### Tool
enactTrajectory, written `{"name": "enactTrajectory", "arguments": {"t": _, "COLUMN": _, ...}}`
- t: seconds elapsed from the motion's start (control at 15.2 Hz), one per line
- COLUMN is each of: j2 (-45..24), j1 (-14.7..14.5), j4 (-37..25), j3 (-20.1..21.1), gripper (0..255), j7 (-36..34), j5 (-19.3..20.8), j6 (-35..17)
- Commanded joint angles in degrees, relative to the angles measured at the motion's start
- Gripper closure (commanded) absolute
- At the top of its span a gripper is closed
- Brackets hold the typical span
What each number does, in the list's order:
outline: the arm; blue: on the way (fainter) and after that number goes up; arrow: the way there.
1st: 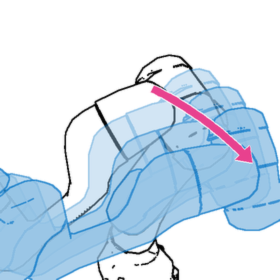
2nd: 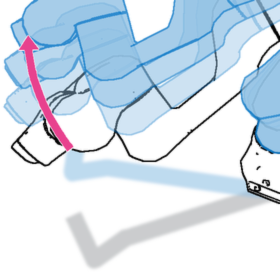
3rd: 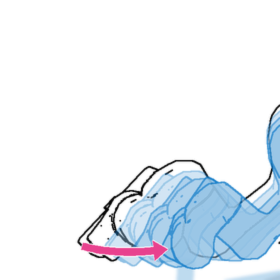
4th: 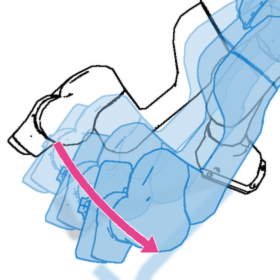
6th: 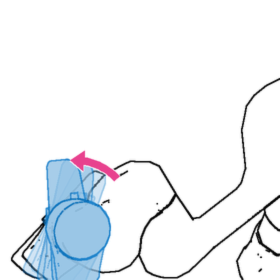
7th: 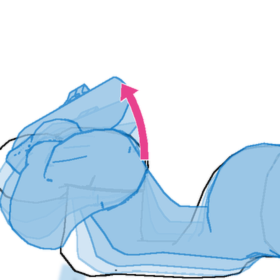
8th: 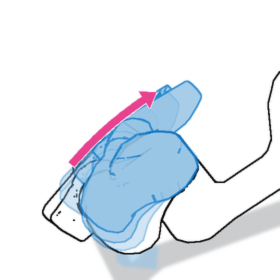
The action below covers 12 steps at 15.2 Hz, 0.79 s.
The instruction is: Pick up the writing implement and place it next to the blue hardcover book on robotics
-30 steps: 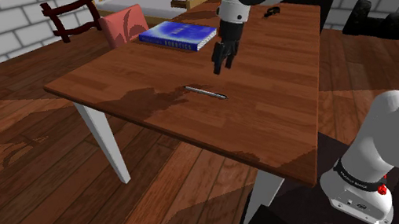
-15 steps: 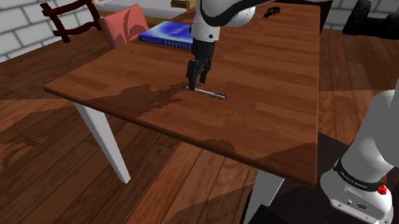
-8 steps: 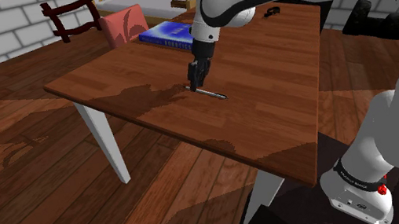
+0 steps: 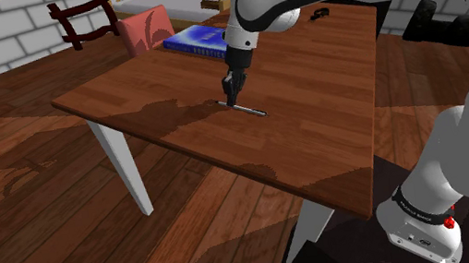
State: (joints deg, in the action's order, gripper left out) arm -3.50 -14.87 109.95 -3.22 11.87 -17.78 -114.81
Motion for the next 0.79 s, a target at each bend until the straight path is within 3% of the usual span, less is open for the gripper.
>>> {"name": "enactTrajectory", "arguments": {"t": 0.0, "j2": 0.0, "j1": 0.0, "j4": 0.0, "j3": 0.0, "gripper": 255, "j7": 0.0, "j5": 0.0, "j6": 0.0}}
{"name": "enactTrajectory", "arguments": {"t": 0.73, "j2": 1.4, "j1": 0.2, "j4": -6.7, "j3": -0.2, "gripper": 255, "j7": -2.2, "j5": 1.0, "j6": 7.8}}
